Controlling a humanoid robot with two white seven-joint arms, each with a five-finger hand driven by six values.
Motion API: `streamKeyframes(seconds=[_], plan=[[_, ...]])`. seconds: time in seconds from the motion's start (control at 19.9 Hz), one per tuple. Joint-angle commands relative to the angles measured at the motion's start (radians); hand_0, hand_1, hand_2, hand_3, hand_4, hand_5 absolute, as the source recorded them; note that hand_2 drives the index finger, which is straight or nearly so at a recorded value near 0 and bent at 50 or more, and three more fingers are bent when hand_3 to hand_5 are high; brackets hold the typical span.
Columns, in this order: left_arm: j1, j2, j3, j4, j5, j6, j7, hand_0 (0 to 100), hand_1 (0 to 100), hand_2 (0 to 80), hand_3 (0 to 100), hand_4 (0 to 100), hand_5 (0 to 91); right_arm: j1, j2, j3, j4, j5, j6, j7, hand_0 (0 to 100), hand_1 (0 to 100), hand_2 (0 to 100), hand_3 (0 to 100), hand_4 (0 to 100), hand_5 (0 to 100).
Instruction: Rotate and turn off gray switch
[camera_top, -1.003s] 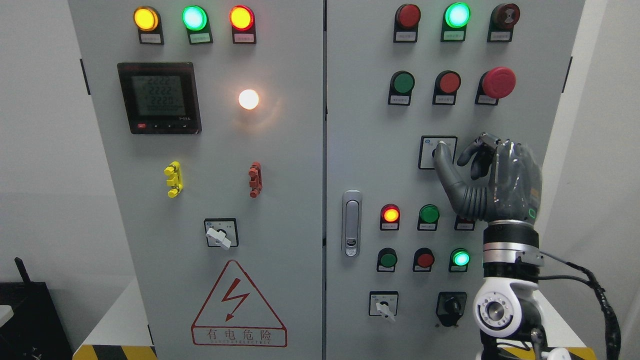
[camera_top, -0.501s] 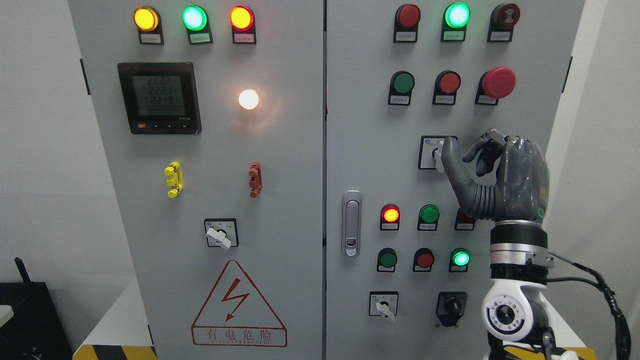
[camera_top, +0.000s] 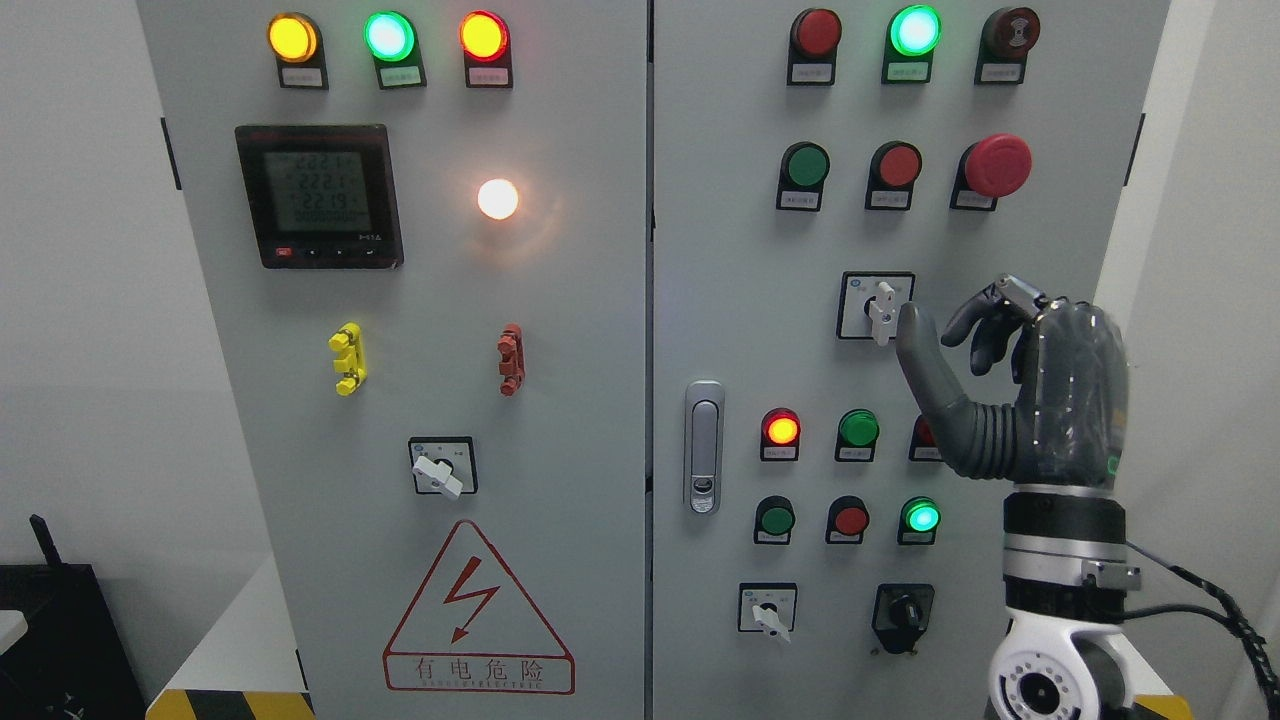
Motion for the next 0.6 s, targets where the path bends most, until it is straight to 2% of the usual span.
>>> streamKeyframes(seconds=[0.0,0.1,0.15,0.2,0.25,0.3,0.35,0.4,0.45,0.5,0.55], plan=[[-0.009,0.0,0.008,-0.026,0.02,0.0,-0.001,12,39,0.0,0,0,0.0,0.106,-0.076,-0.044,-0.129,-0.004,-0.121,-0.026,24,27,59,98,92,90],[-0.009,0.0,0.008,-0.026,0.02,0.0,-0.001,12,39,0.0,0,0,0.0,0.147,-0.099,-0.052,-0.137,-0.004,-0.177,-0.026,24,29,55,90,78,69],[-0.009,0.0,0.008,-0.026,0.02,0.0,-0.001,12,39,0.0,0,0,0.0,0.157,-0.116,-0.052,-0.138,-0.004,-0.18,-0.028,23,29,49,80,66,54],[-0.009,0.0,0.008,-0.026,0.018,0.0,-0.001,12,39,0.0,0,0,0.0,0.172,-0.128,-0.052,-0.143,-0.005,-0.185,-0.026,24,29,45,66,51,37],[-0.009,0.0,0.009,-0.026,0.018,0.0,-0.001,12,39,0.0,0,0,0.0,0.187,-0.14,-0.052,-0.151,-0.013,-0.192,-0.026,24,29,45,66,50,37],[-0.009,0.0,0.008,-0.026,0.02,0.0,-0.001,12,39,0.0,0,0,0.0,0.204,-0.157,-0.052,-0.154,-0.033,-0.208,-0.026,24,29,37,50,35,23],[-0.009,0.0,0.008,-0.026,0.02,0.0,-0.001,12,39,0.0,0,0,0.0,0.221,-0.18,-0.052,-0.16,-0.054,-0.218,-0.026,24,28,31,39,26,15],[-0.009,0.0,0.008,-0.026,0.02,0.0,-0.001,12,39,0.0,0,0,0.0,0.238,-0.201,-0.052,-0.171,-0.067,-0.221,-0.026,24,27,29,35,22,11],[-0.009,0.0,0.008,-0.026,0.02,0.0,-0.001,12,39,0.0,0,0,0.0,0.25,-0.215,-0.052,-0.175,-0.071,-0.222,-0.024,24,26,22,27,14,3],[-0.009,0.0,0.008,-0.026,0.02,0.0,-0.001,12,39,0.0,0,0,0.0,0.257,-0.226,-0.052,-0.18,-0.073,-0.22,-0.024,24,25,17,20,9,0],[-0.009,0.0,0.008,-0.026,0.02,0.0,-0.001,12,39,0.0,0,0,0.0,0.263,-0.232,-0.052,-0.18,-0.073,-0.22,-0.024,24,25,16,19,7,0]])
